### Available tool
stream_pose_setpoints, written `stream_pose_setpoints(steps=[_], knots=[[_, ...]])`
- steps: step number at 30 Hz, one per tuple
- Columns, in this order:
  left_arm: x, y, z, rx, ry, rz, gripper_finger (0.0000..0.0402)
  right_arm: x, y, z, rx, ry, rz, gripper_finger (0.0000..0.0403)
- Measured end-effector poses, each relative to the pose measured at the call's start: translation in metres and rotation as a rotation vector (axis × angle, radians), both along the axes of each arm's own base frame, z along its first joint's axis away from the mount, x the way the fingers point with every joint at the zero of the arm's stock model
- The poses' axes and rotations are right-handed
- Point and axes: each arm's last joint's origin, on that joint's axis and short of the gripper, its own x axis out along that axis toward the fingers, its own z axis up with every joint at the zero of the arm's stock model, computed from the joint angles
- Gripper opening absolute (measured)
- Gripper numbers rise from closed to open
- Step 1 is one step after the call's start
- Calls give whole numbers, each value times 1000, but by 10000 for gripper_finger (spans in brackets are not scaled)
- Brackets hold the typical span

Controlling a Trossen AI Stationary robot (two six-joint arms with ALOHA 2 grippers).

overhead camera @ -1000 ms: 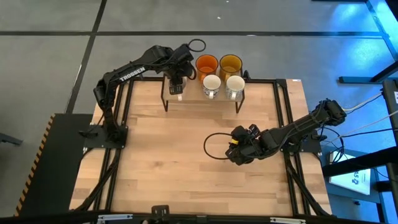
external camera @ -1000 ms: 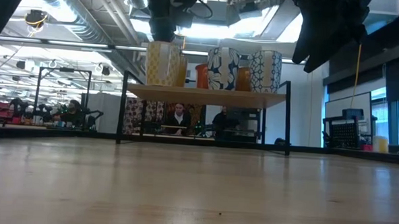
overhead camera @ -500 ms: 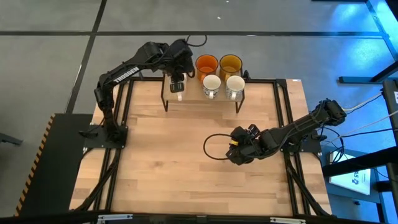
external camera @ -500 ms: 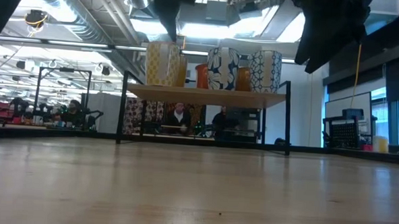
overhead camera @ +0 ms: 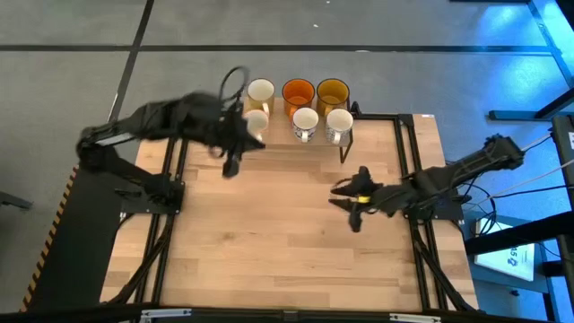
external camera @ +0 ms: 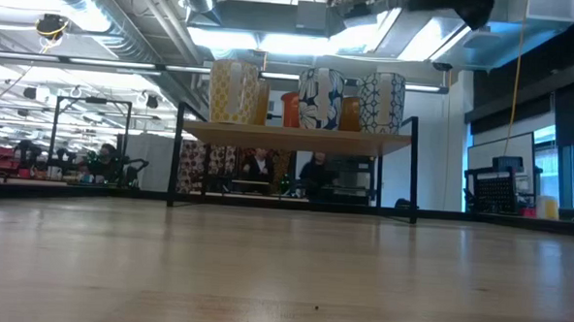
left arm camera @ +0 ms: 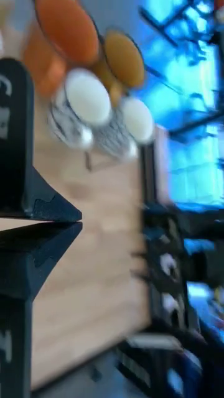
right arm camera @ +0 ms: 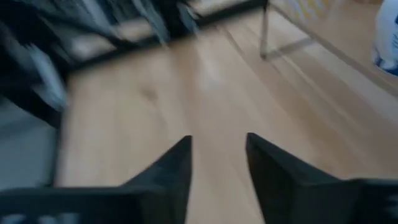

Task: Place coffee mugs
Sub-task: Return to Home Position

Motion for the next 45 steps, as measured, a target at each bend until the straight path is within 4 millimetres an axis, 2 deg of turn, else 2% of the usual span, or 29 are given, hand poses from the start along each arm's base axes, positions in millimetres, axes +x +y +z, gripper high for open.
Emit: stream_pose_setpoints(steps=[5,7,9,11,15,20,26,32,39,45], knots=[[-23,-27,-37,-86,-212,-42,8,-36,-11,-21,123,-307,53,27],[-34,-36,-51,-106,-301,-73,3,-48,-13,-30,151,-426,82,8],[-43,-43,-69,-125,-355,-109,2,-56,-16,-43,166,-489,95,16],[-49,-47,-86,-139,-385,-136,3,-63,-19,-61,162,-468,98,33],[-61,-48,-114,-118,-359,-149,10,-70,-23,-80,174,-431,92,59],[-61,-50,-140,-215,-304,-154,15,-70,-22,-82,151,-420,161,71],[-56,-50,-171,-167,-395,-166,15,-67,-37,-83,54,-399,297,71],[-72,-45,-204,-149,-464,-102,15,-75,-57,-97,18,-462,269,72],[-98,-34,-220,-129,-537,-26,15,-93,-70,-114,6,-575,209,72],[-118,-27,-236,-131,-601,13,15,-106,-72,-124,-11,-632,193,72]])
